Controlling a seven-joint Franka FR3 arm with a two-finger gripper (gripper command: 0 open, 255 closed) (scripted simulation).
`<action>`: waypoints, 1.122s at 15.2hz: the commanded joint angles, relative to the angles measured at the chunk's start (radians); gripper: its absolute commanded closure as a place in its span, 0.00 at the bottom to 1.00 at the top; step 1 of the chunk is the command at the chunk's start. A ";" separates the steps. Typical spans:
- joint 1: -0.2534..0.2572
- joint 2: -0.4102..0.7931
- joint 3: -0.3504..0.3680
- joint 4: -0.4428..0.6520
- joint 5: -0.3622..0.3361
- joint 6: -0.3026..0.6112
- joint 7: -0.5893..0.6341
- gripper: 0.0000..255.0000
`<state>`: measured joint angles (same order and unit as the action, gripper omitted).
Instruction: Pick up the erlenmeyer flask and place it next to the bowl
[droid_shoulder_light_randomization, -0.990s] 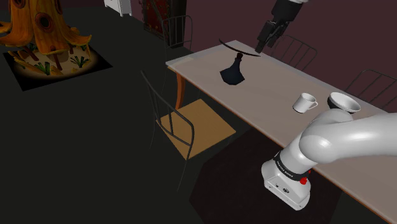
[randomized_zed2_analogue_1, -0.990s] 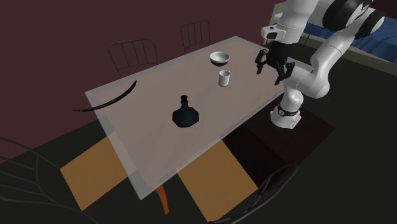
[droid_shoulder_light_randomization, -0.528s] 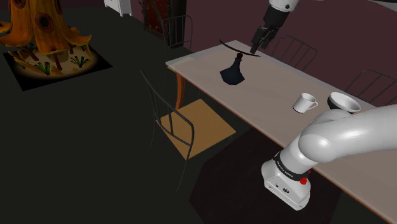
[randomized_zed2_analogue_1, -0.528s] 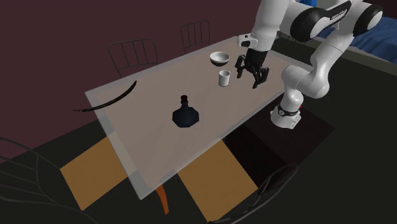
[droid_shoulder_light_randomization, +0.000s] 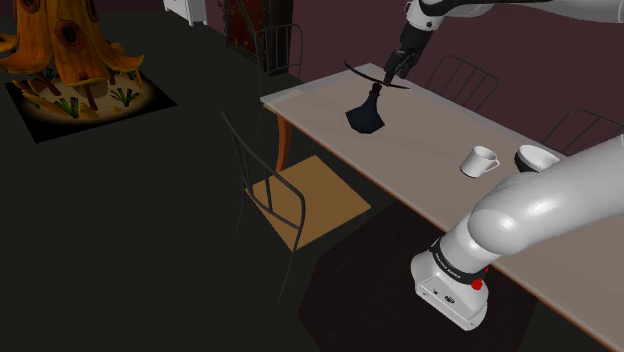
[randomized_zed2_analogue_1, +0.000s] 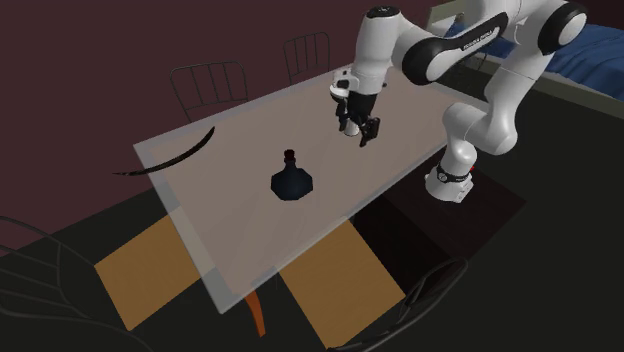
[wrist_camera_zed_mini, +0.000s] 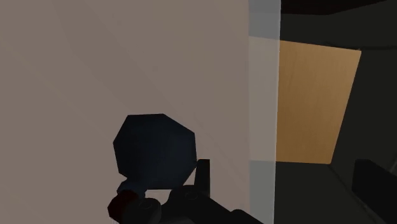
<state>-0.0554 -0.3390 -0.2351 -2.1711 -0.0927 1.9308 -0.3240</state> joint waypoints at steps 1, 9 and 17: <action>-0.003 0.067 -0.021 0.033 0.008 0.035 -0.027 0.00; -0.034 0.356 -0.098 0.227 0.086 0.123 -0.161 0.00; -0.109 0.651 -0.119 0.492 0.197 0.135 -0.280 0.00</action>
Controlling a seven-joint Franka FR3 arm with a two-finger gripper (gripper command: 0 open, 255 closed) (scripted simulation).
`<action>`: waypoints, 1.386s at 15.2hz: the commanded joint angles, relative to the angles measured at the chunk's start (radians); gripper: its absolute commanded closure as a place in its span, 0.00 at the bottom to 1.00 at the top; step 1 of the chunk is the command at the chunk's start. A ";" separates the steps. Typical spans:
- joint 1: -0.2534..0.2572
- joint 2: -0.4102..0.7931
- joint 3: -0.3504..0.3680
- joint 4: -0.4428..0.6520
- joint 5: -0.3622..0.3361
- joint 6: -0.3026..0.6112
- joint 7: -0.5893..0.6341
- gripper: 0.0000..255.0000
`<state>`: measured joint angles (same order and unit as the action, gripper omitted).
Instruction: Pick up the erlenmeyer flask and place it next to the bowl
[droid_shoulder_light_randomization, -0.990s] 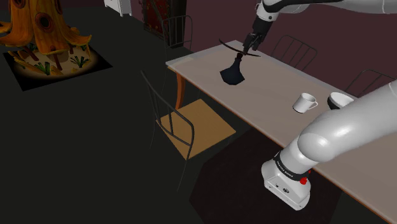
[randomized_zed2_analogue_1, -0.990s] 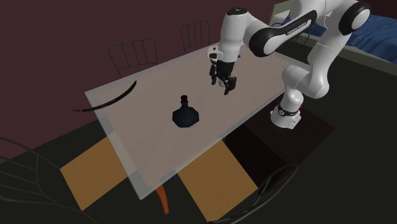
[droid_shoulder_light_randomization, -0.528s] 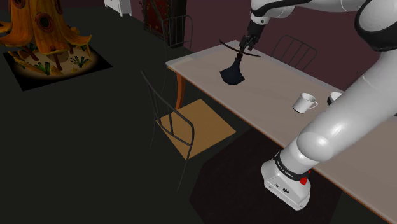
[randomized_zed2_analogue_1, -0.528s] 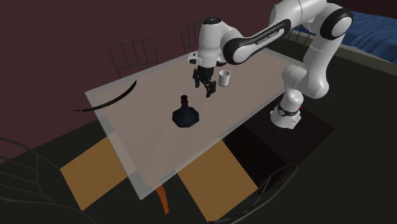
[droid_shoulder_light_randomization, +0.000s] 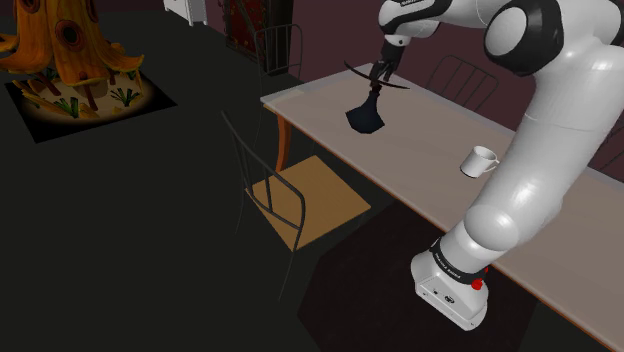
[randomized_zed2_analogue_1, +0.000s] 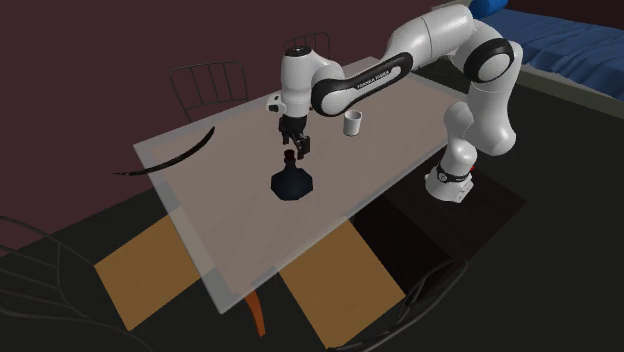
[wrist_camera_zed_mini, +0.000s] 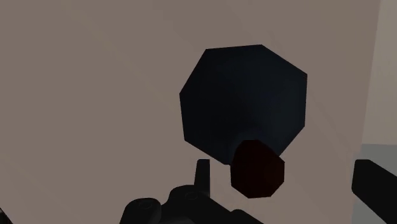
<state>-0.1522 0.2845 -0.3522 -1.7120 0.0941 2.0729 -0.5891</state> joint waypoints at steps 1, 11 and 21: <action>-0.013 0.033 -0.001 0.027 0.013 0.004 -0.016 0.00; -0.019 0.071 0.006 -0.009 0.029 0.077 -0.027 0.00; -0.019 0.071 0.006 -0.010 0.029 0.077 -0.027 1.00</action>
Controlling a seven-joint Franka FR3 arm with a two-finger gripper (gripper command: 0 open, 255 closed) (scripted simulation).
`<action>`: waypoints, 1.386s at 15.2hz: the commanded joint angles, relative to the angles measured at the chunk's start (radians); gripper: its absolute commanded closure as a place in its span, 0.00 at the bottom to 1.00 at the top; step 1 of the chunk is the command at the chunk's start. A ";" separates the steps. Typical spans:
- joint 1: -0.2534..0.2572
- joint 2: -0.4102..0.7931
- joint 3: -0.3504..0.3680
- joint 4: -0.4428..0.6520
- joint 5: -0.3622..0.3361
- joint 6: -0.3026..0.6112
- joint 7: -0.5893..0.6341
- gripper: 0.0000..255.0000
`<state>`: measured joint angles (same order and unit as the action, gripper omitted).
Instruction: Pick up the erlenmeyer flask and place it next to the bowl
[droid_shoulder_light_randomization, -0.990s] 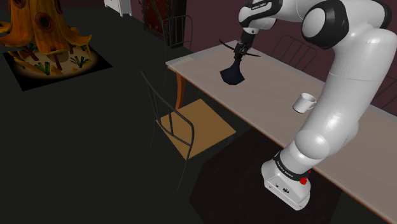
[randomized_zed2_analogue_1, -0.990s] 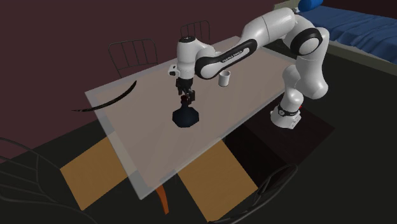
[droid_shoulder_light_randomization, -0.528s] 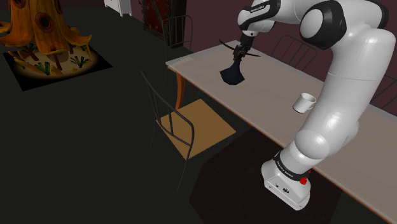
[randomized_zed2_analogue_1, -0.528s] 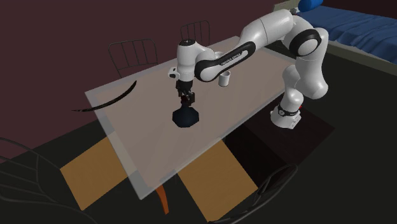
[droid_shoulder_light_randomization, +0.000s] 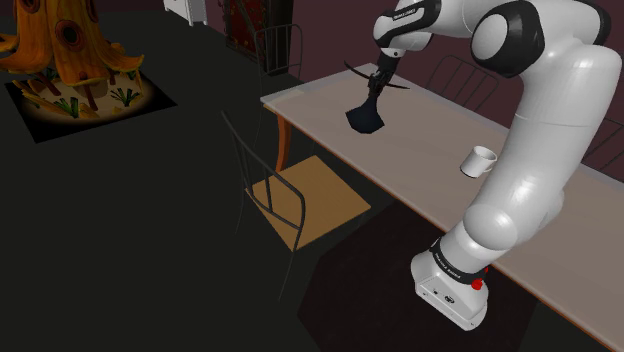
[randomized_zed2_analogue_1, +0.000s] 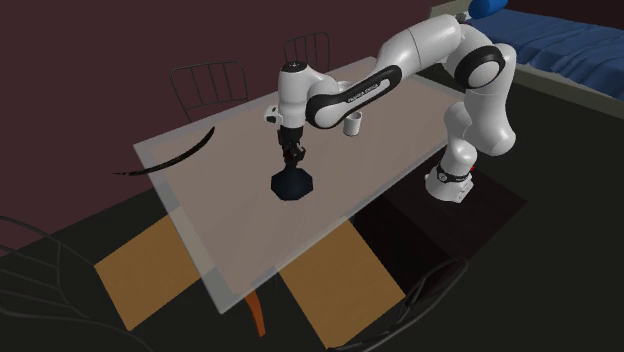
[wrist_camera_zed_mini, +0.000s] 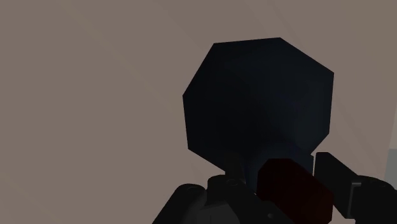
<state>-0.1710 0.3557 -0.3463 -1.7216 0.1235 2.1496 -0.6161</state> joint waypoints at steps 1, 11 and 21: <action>0.000 0.000 0.000 0.000 0.000 0.000 0.000 1.00; 0.002 -0.029 -0.006 0.056 -0.014 -0.083 0.008 1.00; 0.001 -0.053 -0.011 0.158 -0.026 -0.208 0.016 1.00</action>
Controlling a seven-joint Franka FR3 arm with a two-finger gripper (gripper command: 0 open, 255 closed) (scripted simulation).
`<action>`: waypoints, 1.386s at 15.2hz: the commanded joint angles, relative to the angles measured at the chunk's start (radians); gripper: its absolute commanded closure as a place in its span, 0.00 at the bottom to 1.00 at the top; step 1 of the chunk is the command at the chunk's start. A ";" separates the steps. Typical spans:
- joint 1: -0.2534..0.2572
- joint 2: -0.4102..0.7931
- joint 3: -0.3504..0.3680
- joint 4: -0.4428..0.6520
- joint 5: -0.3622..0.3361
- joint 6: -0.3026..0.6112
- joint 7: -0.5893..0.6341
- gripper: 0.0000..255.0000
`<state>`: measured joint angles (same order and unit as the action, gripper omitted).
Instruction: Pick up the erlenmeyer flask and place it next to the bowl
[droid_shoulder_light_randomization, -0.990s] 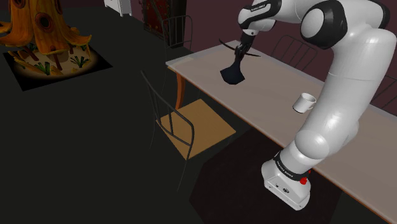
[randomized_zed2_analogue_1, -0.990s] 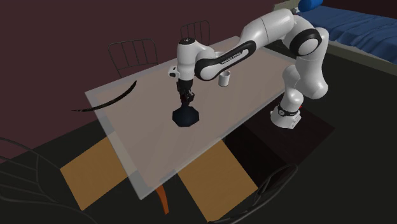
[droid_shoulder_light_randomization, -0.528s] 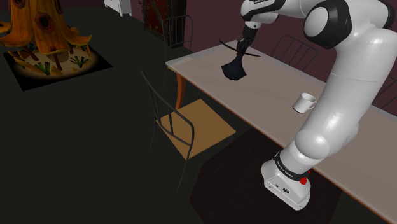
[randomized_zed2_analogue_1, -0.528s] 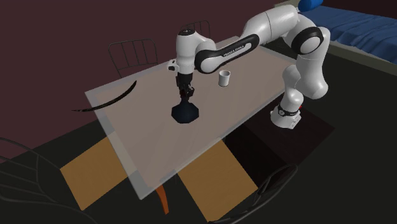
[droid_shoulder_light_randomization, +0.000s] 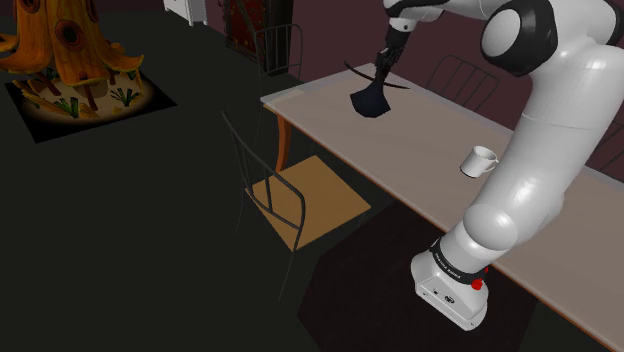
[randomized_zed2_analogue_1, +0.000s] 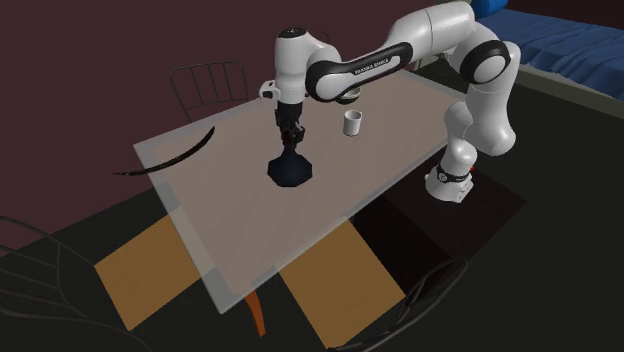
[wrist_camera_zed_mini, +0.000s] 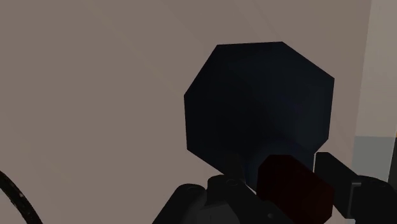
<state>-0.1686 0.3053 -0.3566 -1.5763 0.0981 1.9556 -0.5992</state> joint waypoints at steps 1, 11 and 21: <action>-0.002 -0.004 -0.001 0.025 -0.001 -0.027 0.000 1.00; -0.010 -0.002 -0.005 0.163 -0.002 -0.162 0.001 1.00; -0.029 0.032 -0.007 0.347 0.009 -0.314 -0.001 1.00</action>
<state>-0.1955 0.3352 -0.3633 -1.2494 0.1063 1.6581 -0.6003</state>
